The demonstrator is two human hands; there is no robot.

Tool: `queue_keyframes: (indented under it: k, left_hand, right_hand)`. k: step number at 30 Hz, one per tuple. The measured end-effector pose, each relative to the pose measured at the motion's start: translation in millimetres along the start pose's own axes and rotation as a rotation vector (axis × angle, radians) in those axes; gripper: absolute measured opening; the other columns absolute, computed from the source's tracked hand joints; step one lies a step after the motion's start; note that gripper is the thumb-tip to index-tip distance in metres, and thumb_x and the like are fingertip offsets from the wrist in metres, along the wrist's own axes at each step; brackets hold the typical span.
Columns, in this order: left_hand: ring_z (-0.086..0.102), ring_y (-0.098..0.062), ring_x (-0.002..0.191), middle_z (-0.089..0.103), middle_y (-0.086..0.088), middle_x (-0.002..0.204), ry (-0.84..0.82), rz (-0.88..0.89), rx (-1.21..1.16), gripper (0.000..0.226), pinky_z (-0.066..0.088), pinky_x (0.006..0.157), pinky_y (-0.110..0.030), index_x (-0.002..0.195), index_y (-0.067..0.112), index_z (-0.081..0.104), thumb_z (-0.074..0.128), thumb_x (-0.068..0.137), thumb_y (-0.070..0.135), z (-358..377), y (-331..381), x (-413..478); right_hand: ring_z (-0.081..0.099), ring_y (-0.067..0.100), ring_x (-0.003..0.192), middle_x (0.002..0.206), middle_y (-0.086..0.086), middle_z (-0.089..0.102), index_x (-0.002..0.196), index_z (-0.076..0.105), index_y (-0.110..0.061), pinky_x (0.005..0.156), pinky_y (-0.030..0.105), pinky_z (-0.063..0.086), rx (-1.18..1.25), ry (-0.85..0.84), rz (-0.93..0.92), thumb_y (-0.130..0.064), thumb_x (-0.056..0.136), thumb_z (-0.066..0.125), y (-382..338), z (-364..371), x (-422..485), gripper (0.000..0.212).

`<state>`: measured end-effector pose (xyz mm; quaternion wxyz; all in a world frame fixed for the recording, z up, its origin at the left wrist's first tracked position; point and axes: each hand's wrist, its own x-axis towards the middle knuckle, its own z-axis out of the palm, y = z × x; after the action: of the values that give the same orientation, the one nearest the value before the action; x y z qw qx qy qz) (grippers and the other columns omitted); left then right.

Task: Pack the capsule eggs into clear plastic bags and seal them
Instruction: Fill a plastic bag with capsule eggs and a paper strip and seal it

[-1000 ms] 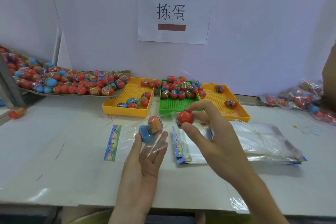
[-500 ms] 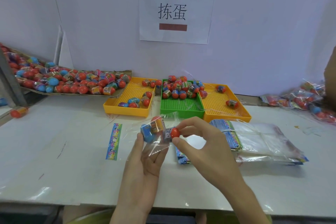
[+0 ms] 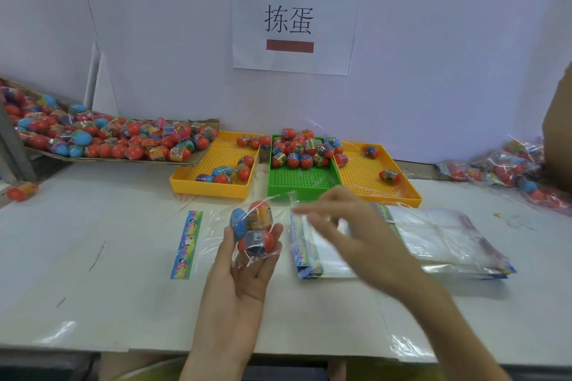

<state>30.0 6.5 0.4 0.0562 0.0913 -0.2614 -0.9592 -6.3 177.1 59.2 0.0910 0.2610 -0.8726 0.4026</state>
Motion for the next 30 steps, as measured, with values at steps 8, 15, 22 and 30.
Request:
queue_keyframes:
  k: [8, 15, 22, 30]
  left_hand:
    - [0.073, -0.035, 0.103, 0.073, -0.019, 0.119, -0.004, -0.046, -0.085, 0.038, 0.064, 0.072, -0.038, 0.11, 0.009, 0.078, 0.06, 0.086, 0.032, 4, 1, -3]
    - [0.074, -0.036, 0.101, 0.071, -0.022, 0.12, -0.015, -0.057, -0.107, 0.046, 0.064, 0.066, -0.036, 0.122, 0.006, 0.068, 0.059, 0.085, 0.032, 3, 2, -3]
    - [0.073, -0.034, 0.105, 0.072, -0.02, 0.12, -0.007, -0.035, -0.093, 0.04, 0.064, 0.071, -0.035, 0.114, 0.007, 0.076, 0.059, 0.088, 0.033, 1, 1, -3]
    - [0.076, -0.028, 0.097, 0.075, -0.019, 0.112, 0.008, 0.038, -0.024, 0.042, 0.062, 0.066, -0.032, 0.116, 0.008, 0.074, 0.06, 0.087, 0.035, 0, -1, -4]
  right_hand:
    - [0.06, 0.03, 0.103, 0.127, 0.01, 0.066, 0.128, 0.065, -0.016, 0.087, 0.036, 0.046, -0.704, 0.168, 0.426, -0.01, 0.093, 0.056, 136, -78, 97, 0.037]
    - [0.061, 0.033, 0.102, 0.111, 0.014, 0.07, 0.109, 0.071, -0.012, 0.078, 0.035, 0.049, -0.76, 0.104, 0.459, -0.004, 0.087, 0.059, 167, -86, 115, 0.026]
    - [0.075, 0.014, 0.084, 0.089, -0.006, 0.076, 0.087, 0.072, -0.025, 0.071, 0.027, 0.057, 0.294, 0.331, 0.127, -0.018, 0.074, 0.085, 35, -52, 49, 0.02]
    - [0.069, 0.003, 0.076, 0.078, -0.019, 0.072, 0.08, 0.071, -0.025, 0.076, 0.019, 0.049, 0.24, 0.227, 0.124, -0.012, 0.074, 0.086, -21, 37, -10, 0.021]
